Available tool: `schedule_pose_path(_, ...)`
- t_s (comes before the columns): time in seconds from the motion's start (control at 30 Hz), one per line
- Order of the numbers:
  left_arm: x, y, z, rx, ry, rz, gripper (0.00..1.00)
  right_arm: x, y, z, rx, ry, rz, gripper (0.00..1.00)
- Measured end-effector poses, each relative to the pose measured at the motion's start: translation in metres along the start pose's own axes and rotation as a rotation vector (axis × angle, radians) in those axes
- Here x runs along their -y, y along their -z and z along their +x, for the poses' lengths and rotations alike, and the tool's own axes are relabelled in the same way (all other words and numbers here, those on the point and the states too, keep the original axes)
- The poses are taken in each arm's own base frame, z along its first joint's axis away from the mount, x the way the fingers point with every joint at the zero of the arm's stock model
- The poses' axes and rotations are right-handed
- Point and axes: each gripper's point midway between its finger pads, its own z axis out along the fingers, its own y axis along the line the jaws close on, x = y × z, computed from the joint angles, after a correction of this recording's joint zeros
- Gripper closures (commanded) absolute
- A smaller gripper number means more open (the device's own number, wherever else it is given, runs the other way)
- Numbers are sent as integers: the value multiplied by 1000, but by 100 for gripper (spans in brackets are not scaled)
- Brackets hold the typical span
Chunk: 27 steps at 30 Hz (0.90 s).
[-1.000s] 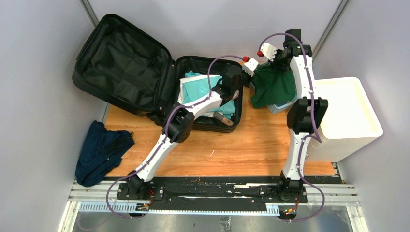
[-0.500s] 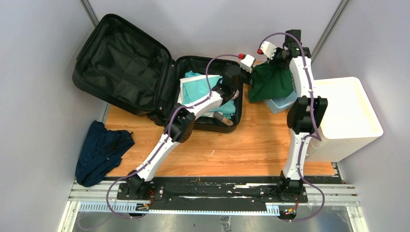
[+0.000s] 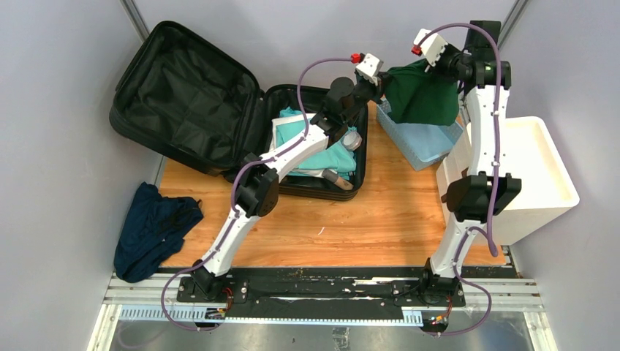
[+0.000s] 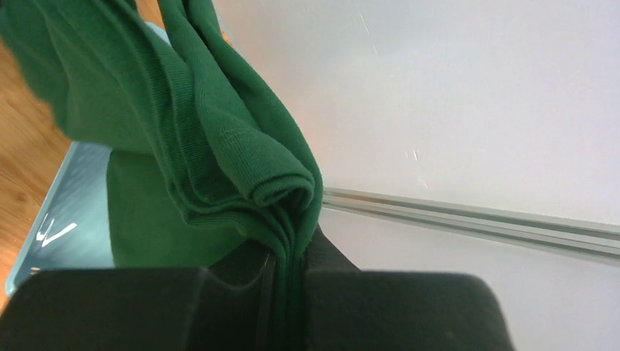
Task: Open, take out, and arrange the luggage
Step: Place the clothes in the bin.
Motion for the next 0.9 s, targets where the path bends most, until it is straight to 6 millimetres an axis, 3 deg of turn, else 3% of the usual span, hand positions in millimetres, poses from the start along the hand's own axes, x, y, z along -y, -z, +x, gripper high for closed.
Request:
schedule_pose_path(0.1,3,-1,-11,25,7,14,100,-3,6,-1,1,-4,-6,100)
schedule_pose_path(0.4,12,2,0,-5,49,64,100,-34,17,15,-55,-21,-104,100)
schedule_pose_path(0.63,23,3,3,-4,98,124,100,-42,21,22,-81,-18,-137,100)
schedule_pose_path(0.8,18,-2,25,-8,122,102,100,-44,16,29,-103,-22,-153,100)
schedule_pose_path(0.9,10,-8,49,-15,141,59,100,-42,-2,39,-122,-30,-163,100)
